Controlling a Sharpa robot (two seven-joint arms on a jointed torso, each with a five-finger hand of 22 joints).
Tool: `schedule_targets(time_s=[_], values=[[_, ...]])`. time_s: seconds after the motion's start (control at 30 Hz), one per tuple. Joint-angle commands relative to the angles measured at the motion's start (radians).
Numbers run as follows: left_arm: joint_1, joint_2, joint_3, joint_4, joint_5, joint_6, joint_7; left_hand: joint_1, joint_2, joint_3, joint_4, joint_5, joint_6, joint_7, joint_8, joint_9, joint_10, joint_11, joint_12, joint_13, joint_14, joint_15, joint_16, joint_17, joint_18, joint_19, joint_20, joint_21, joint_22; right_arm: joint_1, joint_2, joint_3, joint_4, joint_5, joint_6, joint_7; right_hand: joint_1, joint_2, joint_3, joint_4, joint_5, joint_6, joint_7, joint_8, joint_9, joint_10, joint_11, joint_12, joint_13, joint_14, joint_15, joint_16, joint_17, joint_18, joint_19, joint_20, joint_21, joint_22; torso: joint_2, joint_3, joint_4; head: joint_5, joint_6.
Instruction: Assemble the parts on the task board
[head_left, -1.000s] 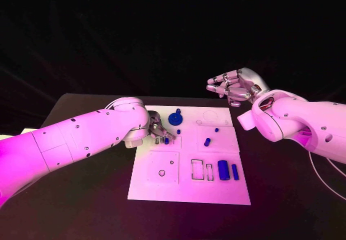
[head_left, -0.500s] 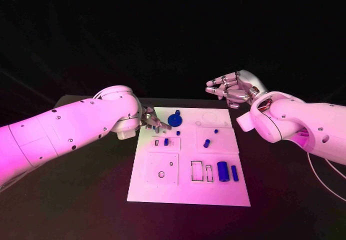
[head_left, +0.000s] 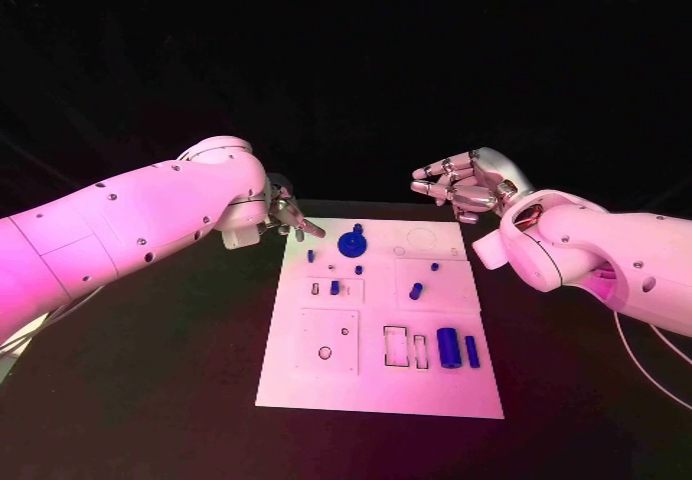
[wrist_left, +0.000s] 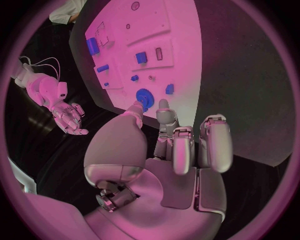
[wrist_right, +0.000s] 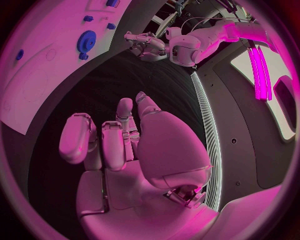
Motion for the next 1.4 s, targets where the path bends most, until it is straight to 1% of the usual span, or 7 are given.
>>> schedule_targets(time_s=[0.03,0.27,0.4,0.47,0.67,0.9,1.4], values=[[0.002,0.026,-0.003,-0.054,-0.017,0.038,0.023,0.013,0.003,-0.006,0.0,0.0,0.0,0.0,-0.003,-0.005,-0.007,-0.001,-0.001,-0.002,0.106,0.008,0.002,0.263,0.005,0.048,0.006,-0.008,0.1,-0.002,0.004,0.0,-0.002,-0.008,0.015,0.002,-0.002,0.01,-0.008,0.001,0.0,0.0,0.005,-0.004,-0.002,-0.007,0.0,-0.004,0.0,0.044,0.0,-0.003,0.027,0.019,-0.008,-0.003,-0.004,-0.001,0.002,-0.0014,-0.0023,0.005,0.004],[-0.005,0.061,-0.012,-0.135,-0.045,0.04,0.04,0.015,0.002,-0.012,0.004,-0.001,0.008,-0.002,-0.001,-0.008,-0.004,-0.001,0.004,0.0,0.106,0.008,0.002,0.263,0.004,0.05,0.007,-0.005,0.103,-0.004,0.005,0.0,-0.002,-0.008,0.017,0.002,-0.002,0.01,-0.008,0.001,0.0,0.0,0.005,-0.004,-0.002,-0.007,0.0,-0.004,0.0,0.044,0.0,-0.003,0.027,0.019,-0.008,-0.003,-0.004,-0.001,0.003,-0.0007,-0.0038,0.01,0.006],[-0.014,0.077,-0.018,-0.167,-0.047,0.044,0.051,0.013,0.003,-0.019,0.009,-0.003,0.014,-0.003,0.0,-0.01,0.0,-0.002,0.01,0.004,0.106,0.008,0.002,0.263,0.003,0.051,0.007,-0.002,0.107,-0.005,0.005,0.0,-0.002,-0.009,0.018,0.003,-0.002,0.01,-0.008,0.001,0.0,0.0,0.005,-0.004,-0.002,-0.007,0.0,-0.004,0.0,0.044,0.0,-0.003,0.027,0.019,-0.008,-0.003,-0.004,-0.001,0.003,-0.0011,-0.0023,0.011,0.006],[-0.021,0.085,-0.02,-0.177,-0.037,0.049,0.055,-0.001,0.005,-0.042,0.026,-0.005,0.021,-0.004,-0.001,-0.016,0.001,-0.003,0.011,0.001,0.106,0.006,0.002,0.263,0.004,0.051,0.007,-0.003,0.107,-0.005,0.007,0.0,-0.005,-0.009,0.019,0.003,-0.002,0.01,-0.008,0.001,0.0,0.0,0.005,-0.004,-0.002,-0.007,0.0,-0.004,0.0,0.044,0.0,-0.003,0.027,0.019,-0.008,-0.003,-0.004,-0.001,0.002,-0.0007,-0.0032,0.012,0.005],[-0.038,0.103,-0.024,-0.197,-0.027,0.062,0.057,-0.013,0.01,-0.056,0.032,-0.006,0.025,-0.005,0.0,-0.019,0.003,-0.004,0.014,0.003,0.106,0.006,0.002,0.263,0.004,0.052,0.007,-0.002,0.108,-0.005,0.008,0.0,-0.007,-0.009,0.02,0.004,-0.002,0.01,-0.008,0.001,0.0,0.0,0.005,-0.004,-0.002,-0.007,0.0,-0.004,0.0,0.044,0.0,-0.003,0.027,0.019,-0.008,-0.003,-0.004,-0.001,0.003,0.0002,-0.0046,0.013,0.005],[-0.054,0.119,-0.025,-0.219,-0.033,0.068,0.061,-0.006,0.013,-0.06,0.028,-0.004,0.027,-0.006,0.0,-0.02,0.002,-0.005,0.013,0.0,0.106,0.006,0.002,0.263,0.004,0.051,0.006,-0.004,0.106,-0.005,0.009,0.0,-0.007,-0.009,0.019,0.003,-0.002,0.01,-0.008,0.001,0.0,0.0,0.005,-0.004,-0.002,-0.007,0.0,-0.004,0.0,0.044,0.0,-0.003,0.027,0.019,-0.008,-0.003,-0.004,-0.001,0.002,-0.0003,-0.0032,0.011,0.007],[-0.062,0.13,-0.027,-0.227,-0.027,0.065,0.071,0.019,0.026,-0.067,0.021,-0.003,0.03,-0.007,0.002,-0.023,0.002,-0.006,0.015,-0.001,0.106,0.005,0.002,0.263,0.004,0.052,0.005,-0.003,0.109,-0.005,0.011,0.0,-0.008,-0.009,0.021,0.002,-0.002,0.01,-0.008,0.001,0.0,0.0,0.005,-0.004,-0.002,-0.007,0.0,-0.004,0.0,0.044,0.0,-0.003,0.027,0.019,-0.008,-0.003,-0.004,-0.001,0.002,0.0001,-0.003,0.01,0.004]])
